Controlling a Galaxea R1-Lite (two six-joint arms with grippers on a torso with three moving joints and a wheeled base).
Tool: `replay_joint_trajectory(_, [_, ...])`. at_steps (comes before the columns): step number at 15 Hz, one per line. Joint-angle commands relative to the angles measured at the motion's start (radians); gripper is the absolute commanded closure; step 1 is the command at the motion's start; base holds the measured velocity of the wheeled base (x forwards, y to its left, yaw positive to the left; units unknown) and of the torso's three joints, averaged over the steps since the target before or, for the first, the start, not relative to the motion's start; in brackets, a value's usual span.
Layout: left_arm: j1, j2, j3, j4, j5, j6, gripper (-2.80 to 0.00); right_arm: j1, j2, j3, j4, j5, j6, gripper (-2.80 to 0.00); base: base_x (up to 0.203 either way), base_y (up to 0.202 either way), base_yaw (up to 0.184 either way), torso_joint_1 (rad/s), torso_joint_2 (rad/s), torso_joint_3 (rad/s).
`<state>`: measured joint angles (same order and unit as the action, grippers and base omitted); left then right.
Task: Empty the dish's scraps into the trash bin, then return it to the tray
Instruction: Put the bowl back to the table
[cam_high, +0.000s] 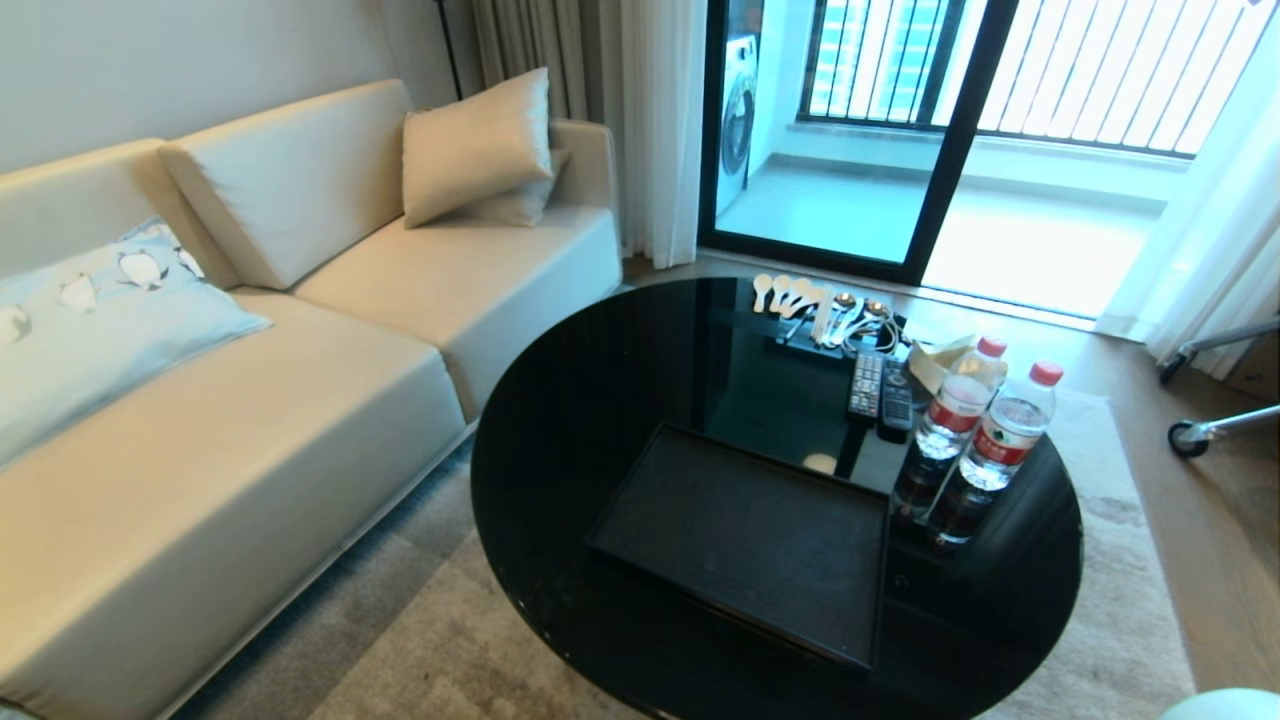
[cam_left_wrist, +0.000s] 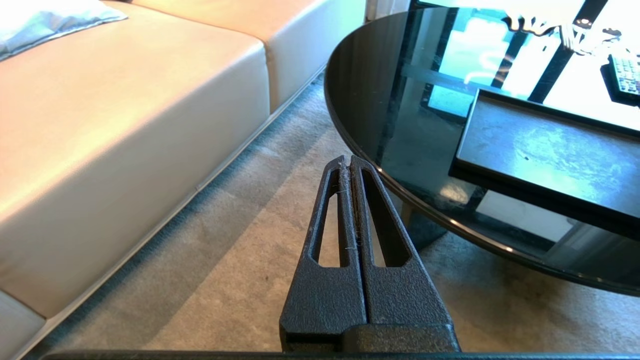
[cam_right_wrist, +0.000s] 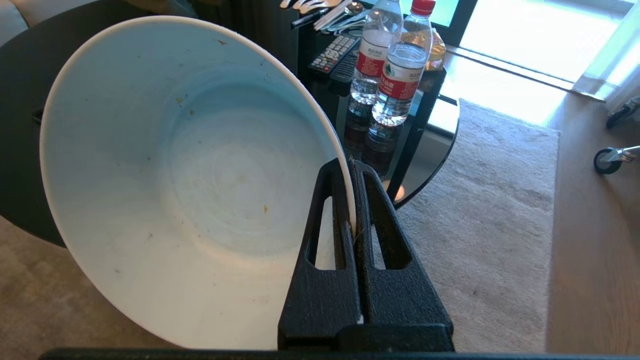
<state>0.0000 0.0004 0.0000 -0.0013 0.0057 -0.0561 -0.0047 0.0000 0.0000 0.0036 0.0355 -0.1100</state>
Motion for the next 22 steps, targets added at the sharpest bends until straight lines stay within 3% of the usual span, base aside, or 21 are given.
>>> replay_joint_trajectory(1, [0.000,0.000,0.000,0.000,0.000,-0.001,0.00,0.000,0.000,0.000,0.001,0.003,-0.002,0.00,0.000,0.000,0.000,0.000,0.00,0.000])
replay_joint_trajectory(5, [0.000,0.000,0.000,0.000,0.000,-0.001,0.00,0.000,0.000,0.000,-0.001,0.015,-0.011,0.00,0.000,0.000,0.000,0.000,0.00,0.000])
replay_joint_trajectory(9, [0.000,0.001,0.000,0.000,0.000,-0.001,0.00,0.003,0.018,-0.014,0.002,0.036,-0.089,0.00,0.000,0.000,0.000,0.000,0.00,0.000])
replay_joint_trajectory(11, [0.000,0.000,0.000,0.000,0.000,-0.001,0.00,0.003,0.079,-0.084,0.013,0.088,-0.091,0.00,0.000,0.000,0.000,0.000,0.00,0.000])
replay_joint_trajectory(14, [0.000,0.001,0.000,0.000,0.000,-0.001,0.00,0.003,0.280,-0.195,0.041,0.173,-0.107,0.00,0.000,0.000,0.000,0.000,0.00,0.000])
replay_joint_trajectory(19, [0.000,0.000,0.000,0.000,0.000,-0.001,0.00,0.010,0.765,-0.368,0.044,0.250,-0.122,0.00,0.000,0.000,0.000,0.000,0.00,0.000])
replay_joint_trajectory(22, [0.000,0.000,0.000,0.000,0.000,-0.001,0.00,0.073,1.099,-0.517,0.037,0.258,-0.125,0.00,0.000,0.000,0.000,0.000,0.00,0.000])
